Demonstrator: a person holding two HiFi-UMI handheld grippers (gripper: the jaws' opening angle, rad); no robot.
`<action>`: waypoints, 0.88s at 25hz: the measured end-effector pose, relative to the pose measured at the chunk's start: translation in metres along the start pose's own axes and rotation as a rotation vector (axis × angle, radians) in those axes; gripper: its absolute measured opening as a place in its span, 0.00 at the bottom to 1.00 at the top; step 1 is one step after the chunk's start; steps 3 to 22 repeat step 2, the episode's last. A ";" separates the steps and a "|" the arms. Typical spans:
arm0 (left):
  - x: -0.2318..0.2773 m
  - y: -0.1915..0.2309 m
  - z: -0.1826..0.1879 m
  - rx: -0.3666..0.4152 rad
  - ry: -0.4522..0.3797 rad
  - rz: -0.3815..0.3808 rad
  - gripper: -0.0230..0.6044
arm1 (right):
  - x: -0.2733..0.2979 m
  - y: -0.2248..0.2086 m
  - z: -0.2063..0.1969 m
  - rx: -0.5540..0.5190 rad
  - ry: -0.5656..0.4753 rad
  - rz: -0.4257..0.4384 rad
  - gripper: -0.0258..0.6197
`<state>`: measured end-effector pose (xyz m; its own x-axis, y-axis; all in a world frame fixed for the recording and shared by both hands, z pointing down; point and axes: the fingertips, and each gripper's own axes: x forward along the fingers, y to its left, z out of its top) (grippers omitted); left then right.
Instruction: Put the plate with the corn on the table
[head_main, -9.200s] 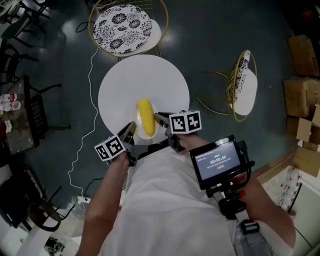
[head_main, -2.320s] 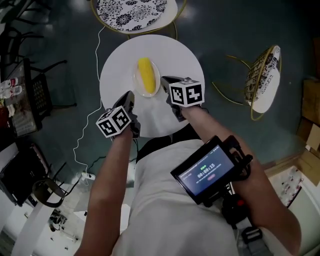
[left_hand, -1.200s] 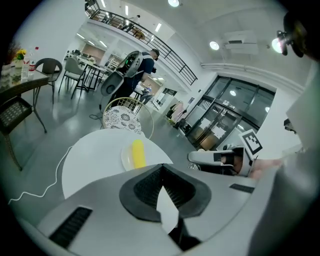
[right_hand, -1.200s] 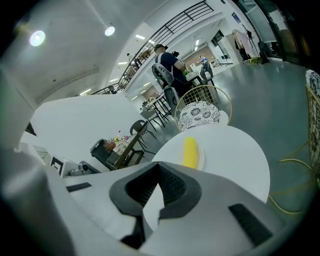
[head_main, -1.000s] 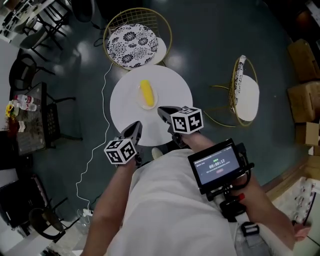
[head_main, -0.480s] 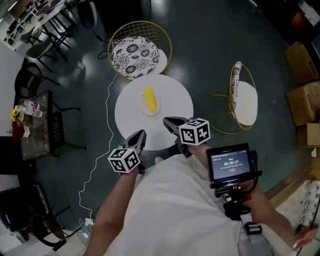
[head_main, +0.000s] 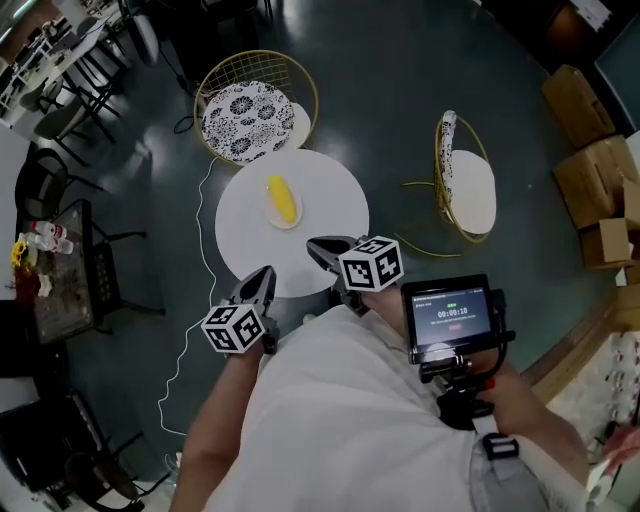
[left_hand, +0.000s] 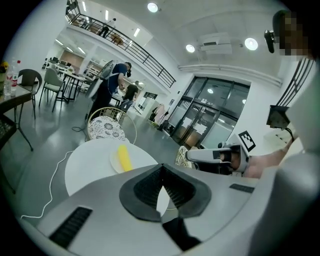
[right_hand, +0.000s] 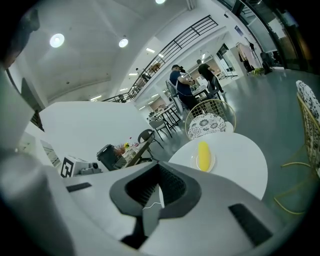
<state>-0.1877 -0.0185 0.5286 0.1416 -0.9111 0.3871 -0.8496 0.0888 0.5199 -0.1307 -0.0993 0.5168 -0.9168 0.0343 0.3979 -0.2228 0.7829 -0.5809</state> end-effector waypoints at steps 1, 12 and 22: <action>-0.003 -0.001 -0.002 0.003 0.002 -0.004 0.05 | 0.000 0.003 -0.002 -0.001 -0.002 0.000 0.05; -0.005 -0.002 -0.003 0.007 0.004 -0.007 0.05 | 0.000 0.007 -0.004 -0.002 -0.004 0.001 0.05; -0.005 -0.002 -0.003 0.007 0.004 -0.007 0.05 | 0.000 0.007 -0.004 -0.002 -0.004 0.001 0.05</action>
